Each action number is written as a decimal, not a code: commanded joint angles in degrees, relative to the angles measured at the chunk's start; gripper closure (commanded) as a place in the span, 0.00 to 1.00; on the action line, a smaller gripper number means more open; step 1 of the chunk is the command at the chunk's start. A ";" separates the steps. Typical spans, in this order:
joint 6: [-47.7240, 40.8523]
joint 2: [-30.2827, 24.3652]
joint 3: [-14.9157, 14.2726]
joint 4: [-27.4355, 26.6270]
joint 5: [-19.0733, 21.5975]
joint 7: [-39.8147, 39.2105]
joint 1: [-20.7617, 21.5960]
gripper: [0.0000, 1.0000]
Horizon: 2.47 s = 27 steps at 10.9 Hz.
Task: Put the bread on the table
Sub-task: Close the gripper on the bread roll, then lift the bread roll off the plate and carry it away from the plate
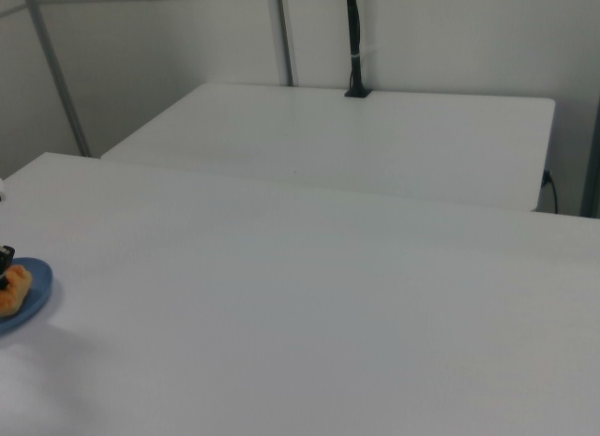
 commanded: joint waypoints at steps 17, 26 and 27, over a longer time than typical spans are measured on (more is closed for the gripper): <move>-8.11 -4.00 -1.42 3.16 5.86 -12.23 -8.54 1.00; -13.29 -5.24 -12.84 3.24 5.95 -23.31 -10.12 1.00; -13.29 -5.33 -14.42 3.24 5.86 -25.15 -10.47 1.00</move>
